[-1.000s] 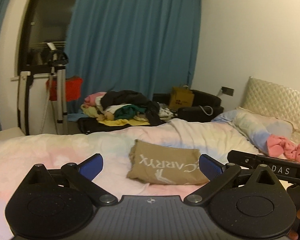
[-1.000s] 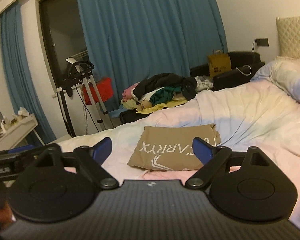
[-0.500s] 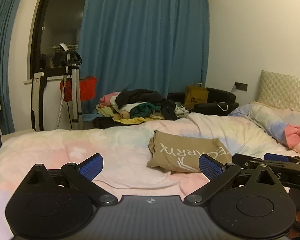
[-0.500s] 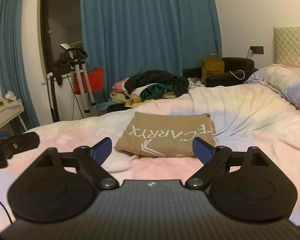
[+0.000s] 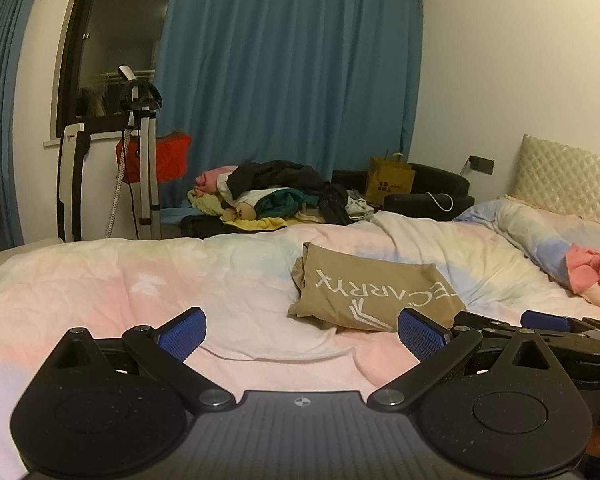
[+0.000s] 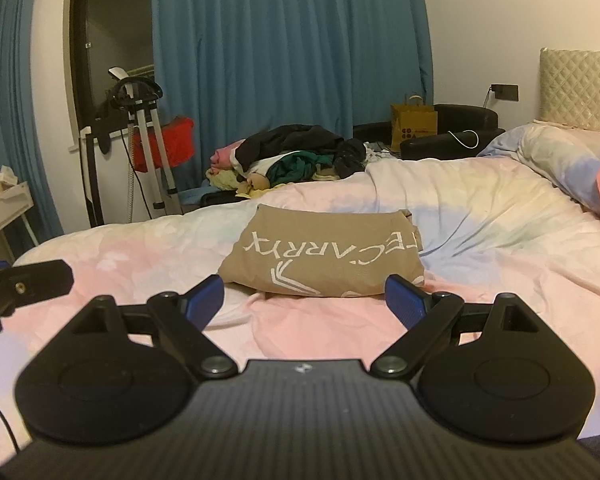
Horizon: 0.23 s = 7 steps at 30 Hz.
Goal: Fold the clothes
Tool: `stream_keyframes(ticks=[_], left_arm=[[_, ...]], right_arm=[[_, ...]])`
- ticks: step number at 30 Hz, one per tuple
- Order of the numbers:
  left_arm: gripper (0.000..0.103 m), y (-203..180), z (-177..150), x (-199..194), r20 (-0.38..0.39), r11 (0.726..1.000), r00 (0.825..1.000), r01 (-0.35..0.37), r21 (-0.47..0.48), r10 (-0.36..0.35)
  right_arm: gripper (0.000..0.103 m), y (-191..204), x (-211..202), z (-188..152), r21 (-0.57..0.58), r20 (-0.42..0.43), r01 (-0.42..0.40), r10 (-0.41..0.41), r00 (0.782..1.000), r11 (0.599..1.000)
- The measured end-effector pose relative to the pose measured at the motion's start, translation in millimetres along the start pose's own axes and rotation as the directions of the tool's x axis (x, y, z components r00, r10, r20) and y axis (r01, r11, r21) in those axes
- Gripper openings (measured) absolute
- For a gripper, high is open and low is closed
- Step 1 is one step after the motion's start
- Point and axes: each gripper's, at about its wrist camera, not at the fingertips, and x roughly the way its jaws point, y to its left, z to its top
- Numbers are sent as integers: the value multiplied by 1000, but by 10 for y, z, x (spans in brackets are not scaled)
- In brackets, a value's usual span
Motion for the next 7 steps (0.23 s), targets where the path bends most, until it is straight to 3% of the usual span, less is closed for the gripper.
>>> stream_keyframes(ticks=[7], left_arm=[[103, -15, 6, -7, 1, 1000, 1000, -4, 11, 4]], right_arm=[[89, -11, 9, 1, 3, -10, 8, -8, 1000, 1000]])
